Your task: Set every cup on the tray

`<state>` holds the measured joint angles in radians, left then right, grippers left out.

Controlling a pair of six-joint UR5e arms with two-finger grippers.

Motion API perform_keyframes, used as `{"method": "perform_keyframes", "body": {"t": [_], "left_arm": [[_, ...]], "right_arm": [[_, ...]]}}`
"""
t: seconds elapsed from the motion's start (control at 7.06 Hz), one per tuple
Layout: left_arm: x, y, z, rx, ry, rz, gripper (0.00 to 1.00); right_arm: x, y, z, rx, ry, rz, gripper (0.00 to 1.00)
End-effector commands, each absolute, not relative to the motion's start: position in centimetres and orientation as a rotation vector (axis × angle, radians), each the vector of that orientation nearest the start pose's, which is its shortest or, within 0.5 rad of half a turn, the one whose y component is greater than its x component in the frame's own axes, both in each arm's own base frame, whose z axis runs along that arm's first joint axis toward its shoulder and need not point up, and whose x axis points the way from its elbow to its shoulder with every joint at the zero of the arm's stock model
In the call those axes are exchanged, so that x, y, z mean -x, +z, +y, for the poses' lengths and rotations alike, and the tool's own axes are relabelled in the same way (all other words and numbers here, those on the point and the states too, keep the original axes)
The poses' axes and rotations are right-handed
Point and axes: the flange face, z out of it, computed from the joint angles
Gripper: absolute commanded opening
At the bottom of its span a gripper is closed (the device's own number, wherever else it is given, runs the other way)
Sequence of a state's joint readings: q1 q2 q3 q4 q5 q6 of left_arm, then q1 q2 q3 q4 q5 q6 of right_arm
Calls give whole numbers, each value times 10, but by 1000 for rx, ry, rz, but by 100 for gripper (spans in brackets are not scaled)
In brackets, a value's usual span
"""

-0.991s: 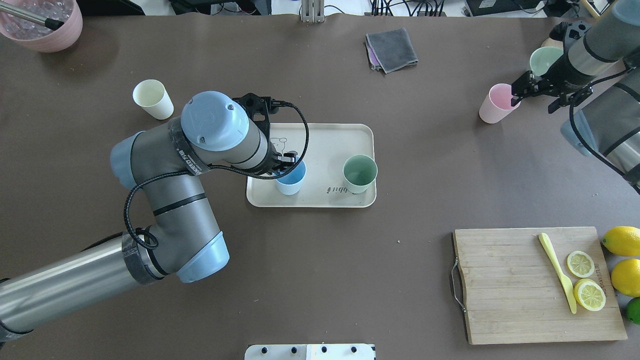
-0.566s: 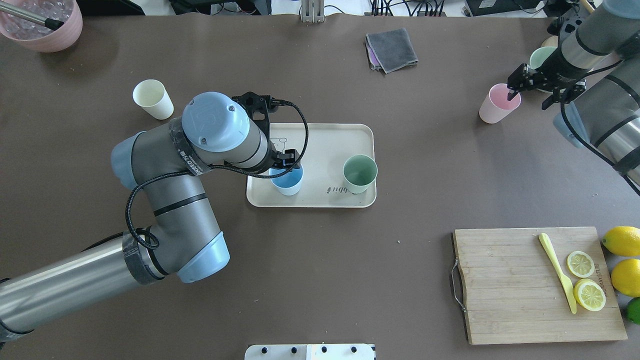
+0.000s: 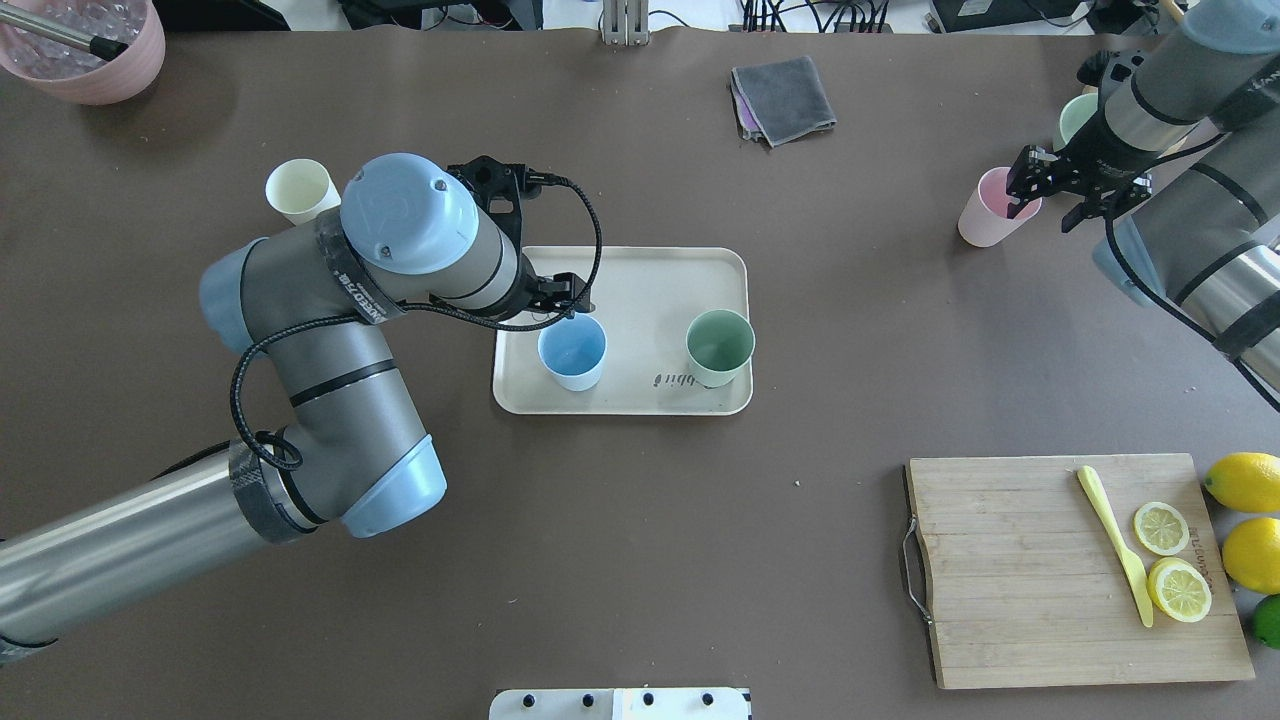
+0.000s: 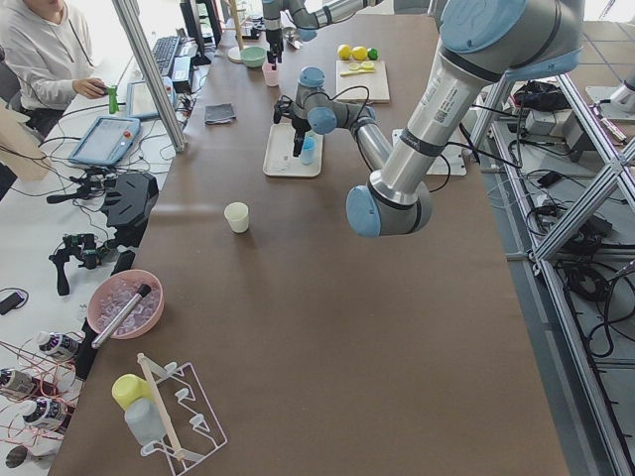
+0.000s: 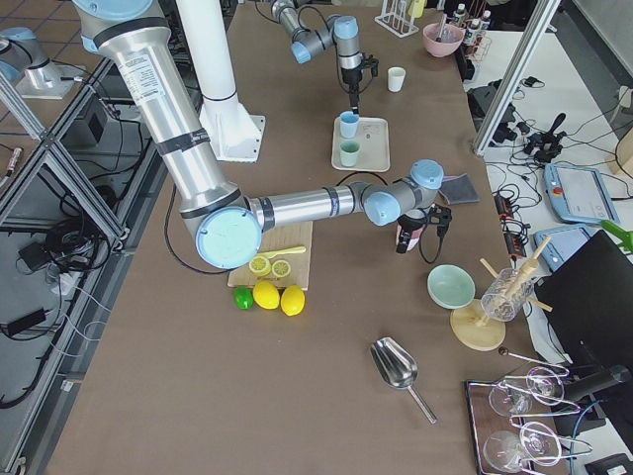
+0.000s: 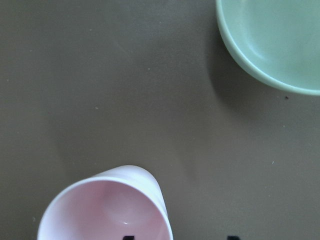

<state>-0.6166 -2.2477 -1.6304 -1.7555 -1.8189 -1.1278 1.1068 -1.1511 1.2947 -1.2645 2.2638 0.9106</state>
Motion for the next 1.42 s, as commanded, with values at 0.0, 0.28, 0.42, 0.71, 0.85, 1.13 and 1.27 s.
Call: {"method": "perform_keyframes", "body": {"t": [0.0, 0.28, 0.42, 0.71, 0.85, 1.13, 1.27], "left_arm": [[-471, 228, -516, -271, -19, 889, 98], [-400, 264, -547, -273, 43, 880, 98], [-349, 296, -563, -283, 103, 865, 98], [-269, 357, -591, -307, 154, 802, 98], [-241, 379, -607, -290, 155, 800, 98], [-220, 413, -635, -275, 142, 769, 98], [-224, 420, -641, -272, 135, 771, 98]], "right_arm": [[245, 520, -643, 102, 269, -803, 0], [269, 458, -655, 120, 276, -892, 0], [314, 415, -645, 137, 268, -926, 0], [404, 318, -603, 171, 242, -1001, 0], [430, 289, -589, 167, 233, -1015, 0], [466, 270, -566, 166, 239, -1012, 0], [472, 268, -563, 165, 232, -1011, 0]]}}
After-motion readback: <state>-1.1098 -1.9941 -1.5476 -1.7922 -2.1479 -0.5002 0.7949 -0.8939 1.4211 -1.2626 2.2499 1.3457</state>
